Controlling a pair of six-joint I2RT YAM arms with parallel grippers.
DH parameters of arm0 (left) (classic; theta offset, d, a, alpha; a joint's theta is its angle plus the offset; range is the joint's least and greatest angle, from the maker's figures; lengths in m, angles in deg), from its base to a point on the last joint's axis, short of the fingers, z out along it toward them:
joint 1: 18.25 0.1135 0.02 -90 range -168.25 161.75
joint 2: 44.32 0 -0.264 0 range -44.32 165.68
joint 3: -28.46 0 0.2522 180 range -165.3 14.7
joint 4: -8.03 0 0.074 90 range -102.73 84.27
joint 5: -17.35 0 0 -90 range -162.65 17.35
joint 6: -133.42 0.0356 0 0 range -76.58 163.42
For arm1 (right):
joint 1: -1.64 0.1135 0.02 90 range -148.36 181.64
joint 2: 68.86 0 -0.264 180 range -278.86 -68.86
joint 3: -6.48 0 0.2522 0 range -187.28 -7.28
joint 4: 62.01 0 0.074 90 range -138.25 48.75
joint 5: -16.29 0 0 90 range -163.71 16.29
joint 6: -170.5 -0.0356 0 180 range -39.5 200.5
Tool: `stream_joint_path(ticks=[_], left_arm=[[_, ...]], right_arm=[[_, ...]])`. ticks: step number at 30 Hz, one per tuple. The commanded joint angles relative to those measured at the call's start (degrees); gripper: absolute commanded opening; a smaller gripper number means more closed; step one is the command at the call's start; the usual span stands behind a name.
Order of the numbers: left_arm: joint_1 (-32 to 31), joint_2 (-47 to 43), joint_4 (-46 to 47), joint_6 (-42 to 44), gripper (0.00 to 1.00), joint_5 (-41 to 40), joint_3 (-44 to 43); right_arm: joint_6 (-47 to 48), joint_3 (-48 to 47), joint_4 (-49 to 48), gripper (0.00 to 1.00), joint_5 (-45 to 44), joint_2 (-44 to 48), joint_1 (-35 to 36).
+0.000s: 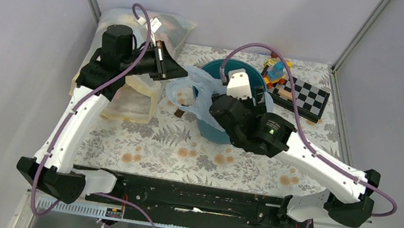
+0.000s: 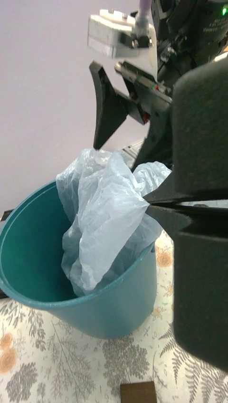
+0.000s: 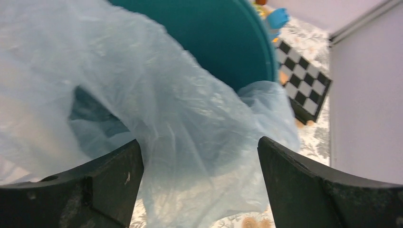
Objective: Put the trash bags into the trash bin
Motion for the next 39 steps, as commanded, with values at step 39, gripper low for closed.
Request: stream_joint_path(ticks=[39], left_arm=[[0.34, -10.61, -5.19, 11.01, 0.20, -20.74, 12.39]], right_arm=[[2.85, 10.63, -1.81, 0.74, -4.17, 15.26, -7.22]])
